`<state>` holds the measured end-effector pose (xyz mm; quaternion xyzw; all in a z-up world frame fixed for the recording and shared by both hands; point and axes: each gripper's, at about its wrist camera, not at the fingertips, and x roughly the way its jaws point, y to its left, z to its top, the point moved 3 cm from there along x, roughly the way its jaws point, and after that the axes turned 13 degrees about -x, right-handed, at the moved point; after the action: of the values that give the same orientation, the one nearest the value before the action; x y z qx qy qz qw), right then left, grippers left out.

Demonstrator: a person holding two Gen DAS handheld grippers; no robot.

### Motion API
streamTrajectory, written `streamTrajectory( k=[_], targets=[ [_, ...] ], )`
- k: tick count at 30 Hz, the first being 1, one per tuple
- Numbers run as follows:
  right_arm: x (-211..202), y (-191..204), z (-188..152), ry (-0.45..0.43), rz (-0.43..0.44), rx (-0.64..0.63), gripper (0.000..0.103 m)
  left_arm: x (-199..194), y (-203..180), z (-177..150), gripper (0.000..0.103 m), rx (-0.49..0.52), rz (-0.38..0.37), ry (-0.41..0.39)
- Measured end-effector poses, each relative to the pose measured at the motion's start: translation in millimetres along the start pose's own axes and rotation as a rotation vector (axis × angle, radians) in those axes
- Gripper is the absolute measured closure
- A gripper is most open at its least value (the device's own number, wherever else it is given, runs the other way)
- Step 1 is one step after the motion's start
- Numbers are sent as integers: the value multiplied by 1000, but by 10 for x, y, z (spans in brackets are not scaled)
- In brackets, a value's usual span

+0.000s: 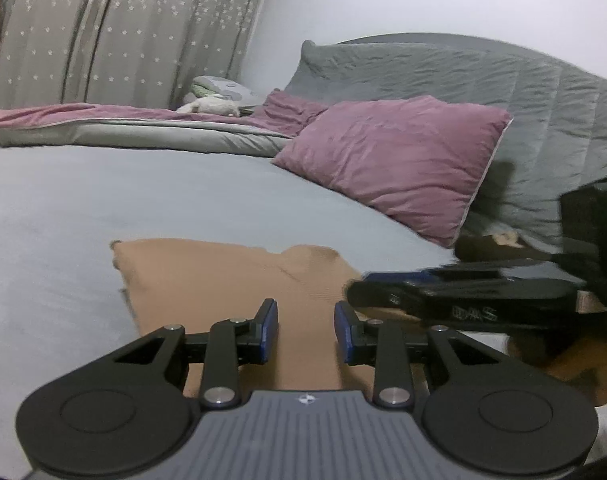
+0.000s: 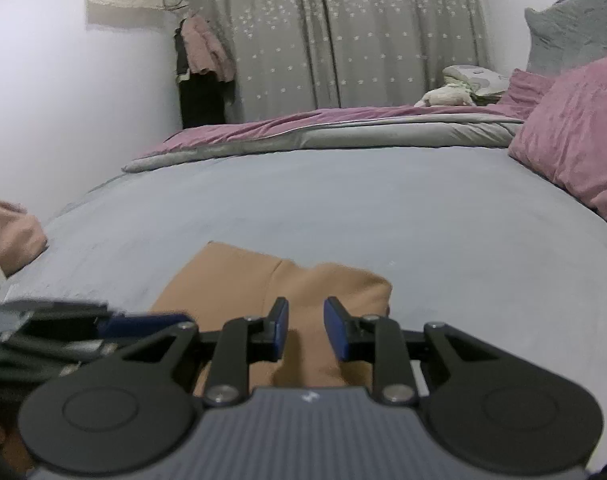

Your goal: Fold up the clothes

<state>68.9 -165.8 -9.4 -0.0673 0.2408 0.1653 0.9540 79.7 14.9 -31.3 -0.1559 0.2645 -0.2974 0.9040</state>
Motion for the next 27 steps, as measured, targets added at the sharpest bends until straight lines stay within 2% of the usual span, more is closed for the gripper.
streamTrajectory(
  k=[6, 10, 14, 19, 24, 27],
  targets=[
    [-60, 63, -136, 24, 17, -22, 80, 143, 156, 60, 73, 28, 32, -7],
    [-92, 18, -171, 26, 39, 4, 79, 307, 337, 189, 73, -22, 60, -27],
    [-164, -22, -175, 23, 42, 19, 78, 465, 511, 331, 73, -59, 117, -33],
    [-260, -47, -198, 31, 36, 14, 73, 506, 650, 503, 73, -76, 194, -38],
    [-361, -158, -210, 42, 29, 34, 69, 362, 682, 539, 66, -138, 202, -19],
    [-427, -253, -220, 54, 40, 87, 61, 269, 653, 520, 60, -155, 215, 3]
  ],
)
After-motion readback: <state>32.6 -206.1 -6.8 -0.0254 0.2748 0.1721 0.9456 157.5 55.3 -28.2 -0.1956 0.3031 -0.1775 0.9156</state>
